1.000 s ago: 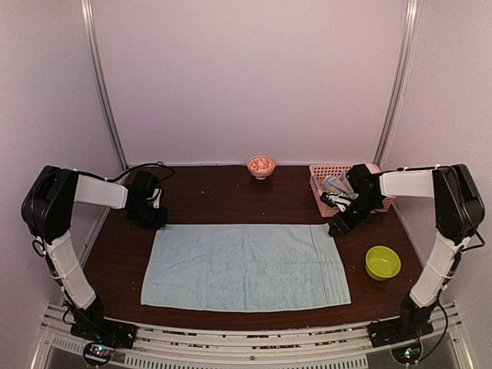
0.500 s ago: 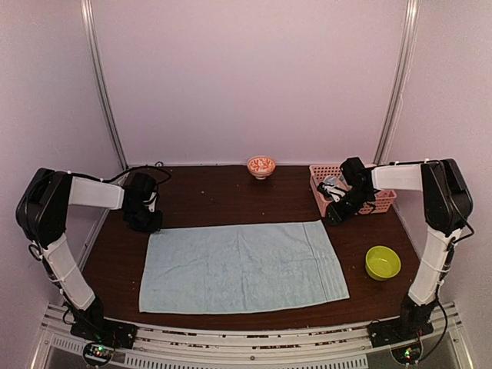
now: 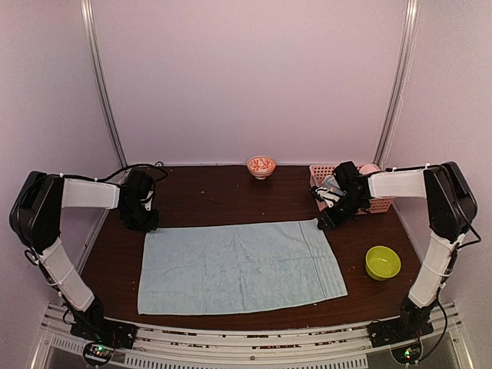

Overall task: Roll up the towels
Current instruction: Move the towel to the center of the board.

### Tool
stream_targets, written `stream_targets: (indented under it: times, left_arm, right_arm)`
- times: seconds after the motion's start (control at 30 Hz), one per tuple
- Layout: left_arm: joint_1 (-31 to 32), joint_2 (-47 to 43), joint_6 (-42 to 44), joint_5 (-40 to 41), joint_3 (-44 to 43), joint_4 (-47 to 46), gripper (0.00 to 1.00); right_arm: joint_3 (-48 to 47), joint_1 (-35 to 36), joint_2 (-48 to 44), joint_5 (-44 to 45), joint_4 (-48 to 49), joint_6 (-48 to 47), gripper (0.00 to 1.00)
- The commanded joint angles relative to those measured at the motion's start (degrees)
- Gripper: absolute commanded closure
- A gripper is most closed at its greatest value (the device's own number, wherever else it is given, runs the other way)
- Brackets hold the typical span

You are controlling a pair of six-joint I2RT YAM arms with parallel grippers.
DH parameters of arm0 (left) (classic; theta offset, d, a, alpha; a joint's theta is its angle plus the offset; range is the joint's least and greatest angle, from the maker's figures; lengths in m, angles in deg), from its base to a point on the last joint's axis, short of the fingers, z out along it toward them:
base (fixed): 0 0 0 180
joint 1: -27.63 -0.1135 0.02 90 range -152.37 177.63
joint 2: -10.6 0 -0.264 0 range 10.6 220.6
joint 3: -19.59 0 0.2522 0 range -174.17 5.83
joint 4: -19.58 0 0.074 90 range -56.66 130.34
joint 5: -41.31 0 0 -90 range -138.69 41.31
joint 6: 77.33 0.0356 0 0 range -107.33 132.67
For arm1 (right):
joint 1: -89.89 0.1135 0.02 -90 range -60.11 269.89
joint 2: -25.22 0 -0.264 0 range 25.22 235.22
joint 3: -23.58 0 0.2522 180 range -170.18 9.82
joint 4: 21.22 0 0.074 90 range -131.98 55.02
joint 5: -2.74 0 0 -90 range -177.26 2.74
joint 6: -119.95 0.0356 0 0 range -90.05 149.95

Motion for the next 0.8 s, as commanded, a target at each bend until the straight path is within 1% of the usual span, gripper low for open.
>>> stream_targets:
  times: [0.0, 0.13, 0.37, 0.53, 0.6, 0.77]
  left_arm:
    - [-1.13, -1.75, -0.83, 4.47, 1.21, 3.2, 1.0]
    - [-2.45, -1.43, -1.66, 4.18, 1.14, 3.94, 1.0]
    - [-3.91, -2.26, -2.04, 7.02, 1.52, 4.63, 1.0]
    - [-4.01, -1.09, -1.39, 5.41, 0.63, 4.49, 1.0]
    - [-3.95, -0.73, -1.24, 5.04, 0.51, 4.11, 1.0]
    - [-3.95, -0.94, -0.74, 3.73, 0.59, 3.38, 1.0]
  right_arm:
    - [-0.39, 1.36, -1.56, 3.1, 0.71, -0.79, 0.64]
    - [-4.81, 2.24, 1.02, 3.21, 0.14, -0.83, 0.64]
    - [-14.83, 5.8, 6.53, 5.47, -0.93, -0.22, 0.64]
    - [-23.91, 6.03, 13.16, 6.74, -6.36, 2.37, 0.64]
    - [-25.56, 6.04, 14.87, 7.78, -7.67, 2.23, 0.62]
    - [-27.52, 6.08, 17.9, 7.24, -10.89, 1.63, 0.61]
